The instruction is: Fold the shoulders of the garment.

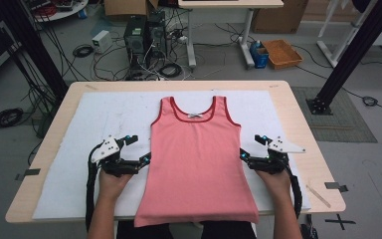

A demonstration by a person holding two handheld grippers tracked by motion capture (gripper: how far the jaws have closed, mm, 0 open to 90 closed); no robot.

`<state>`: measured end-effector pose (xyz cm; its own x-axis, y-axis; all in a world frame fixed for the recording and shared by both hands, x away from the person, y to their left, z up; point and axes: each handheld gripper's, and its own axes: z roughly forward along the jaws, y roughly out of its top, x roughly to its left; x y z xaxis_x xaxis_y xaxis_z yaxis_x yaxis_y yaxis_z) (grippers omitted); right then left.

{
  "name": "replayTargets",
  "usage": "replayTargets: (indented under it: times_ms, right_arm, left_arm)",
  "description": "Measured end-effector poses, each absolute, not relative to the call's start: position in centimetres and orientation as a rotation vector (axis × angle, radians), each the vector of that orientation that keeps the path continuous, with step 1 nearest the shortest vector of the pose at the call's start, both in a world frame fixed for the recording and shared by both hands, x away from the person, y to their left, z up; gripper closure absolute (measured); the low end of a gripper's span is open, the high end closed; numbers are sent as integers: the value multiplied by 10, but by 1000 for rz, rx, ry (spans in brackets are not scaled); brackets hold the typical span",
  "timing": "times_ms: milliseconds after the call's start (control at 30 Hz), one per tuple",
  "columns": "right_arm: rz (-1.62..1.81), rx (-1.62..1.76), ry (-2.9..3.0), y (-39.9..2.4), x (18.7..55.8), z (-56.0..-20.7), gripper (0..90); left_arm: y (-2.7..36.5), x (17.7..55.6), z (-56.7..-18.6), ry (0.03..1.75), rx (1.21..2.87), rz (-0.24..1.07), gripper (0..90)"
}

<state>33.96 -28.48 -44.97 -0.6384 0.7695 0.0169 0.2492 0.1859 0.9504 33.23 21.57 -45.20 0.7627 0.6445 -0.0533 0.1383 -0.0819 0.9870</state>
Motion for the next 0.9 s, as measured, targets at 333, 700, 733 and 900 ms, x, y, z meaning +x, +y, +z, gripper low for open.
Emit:
replayTargets:
  times_ms: [333, 700, 733, 900]
  right_arm:
    - [1464, 952, 1996, -285, 340, -450, 179]
    - [1461, 939, 1997, -285, 340, -450, 179]
    - [1461, 939, 1997, -285, 340, -450, 179]
    - [1474, 961, 1992, -286, 340, -450, 179]
  left_arm:
    - [216, 332, -452, 639, 1626, 469, 132]
    - [216, 332, -452, 637, 1629, 471, 132]
    - [216, 332, -452, 639, 1626, 470, 132]
    - [216, 332, -452, 640, 1624, 471, 132]
